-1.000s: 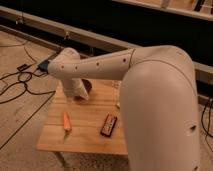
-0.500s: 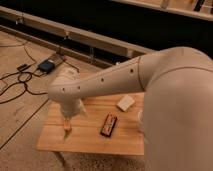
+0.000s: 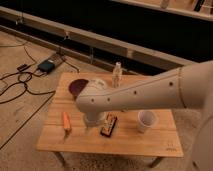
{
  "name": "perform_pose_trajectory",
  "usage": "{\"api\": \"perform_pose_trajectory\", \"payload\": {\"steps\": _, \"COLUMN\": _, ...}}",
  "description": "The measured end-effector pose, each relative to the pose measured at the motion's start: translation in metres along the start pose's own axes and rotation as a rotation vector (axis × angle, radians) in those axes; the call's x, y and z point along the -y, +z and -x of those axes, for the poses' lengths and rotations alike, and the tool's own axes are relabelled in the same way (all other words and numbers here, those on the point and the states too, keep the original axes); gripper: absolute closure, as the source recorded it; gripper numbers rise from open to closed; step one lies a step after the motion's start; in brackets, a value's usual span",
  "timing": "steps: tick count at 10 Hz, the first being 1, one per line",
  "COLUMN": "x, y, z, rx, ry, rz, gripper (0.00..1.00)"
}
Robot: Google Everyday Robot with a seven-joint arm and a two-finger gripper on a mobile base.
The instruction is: Move the arm in a circular motion
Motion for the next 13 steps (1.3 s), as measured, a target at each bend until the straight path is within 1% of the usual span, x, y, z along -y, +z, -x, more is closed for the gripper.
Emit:
{"api": "perform_pose_trajectory", "payload": {"steps": 1, "x": 0.026, "y": -0.003, "z": 0.001, "rx": 0.010, "ry": 0.058, "rz": -0.013, "gripper": 0.35}}
{"api": "perform_pose_trajectory", "payload": {"steps": 2, "x": 0.055, "y": -0.009, "z": 0.009, "rx": 0.026, "ry": 0.121, "rz": -0.030, "gripper": 0.35}}
{"api": "perform_pose_trajectory", "payload": {"steps": 3, "x": 0.080, "y": -0.014, "z": 0.017, "rx": 0.033, "ry": 0.173, "rz": -0.045, "gripper": 0.35}}
{"api": "perform_pose_trajectory", "payload": {"steps": 4, "x": 0.095, "y": -0.018, "z": 0.025, "rx": 0.039, "ry": 0.198, "rz": -0.052, "gripper": 0.35}}
{"api": "perform_pose_trajectory", "payload": {"steps": 5, "x": 0.118, "y": -0.026, "z": 0.050, "rx": 0.044, "ry": 0.240, "rz": -0.057, "gripper": 0.35}}
{"api": "perform_pose_trajectory", "payload": {"steps": 7, "x": 0.134, "y": -0.033, "z": 0.086, "rx": 0.046, "ry": 0.265, "rz": -0.060, "gripper": 0.35}}
{"api": "perform_pose_trajectory", "payload": {"steps": 8, "x": 0.137, "y": -0.036, "z": 0.111, "rx": 0.045, "ry": 0.269, "rz": -0.065, "gripper": 0.35}}
{"api": "perform_pose_trajectory", "payload": {"steps": 10, "x": 0.123, "y": -0.040, "z": 0.148, "rx": 0.041, "ry": 0.257, "rz": -0.068, "gripper": 0.35}}
{"api": "perform_pose_trajectory", "payload": {"steps": 11, "x": 0.109, "y": -0.042, "z": 0.167, "rx": 0.037, "ry": 0.239, "rz": -0.074, "gripper": 0.35}}
{"api": "perform_pose_trajectory", "payload": {"steps": 12, "x": 0.087, "y": -0.042, "z": 0.187, "rx": 0.036, "ry": 0.209, "rz": -0.079, "gripper": 0.35}}
{"api": "perform_pose_trajectory", "payload": {"steps": 13, "x": 0.076, "y": -0.041, "z": 0.194, "rx": 0.033, "ry": 0.192, "rz": -0.083, "gripper": 0.35}}
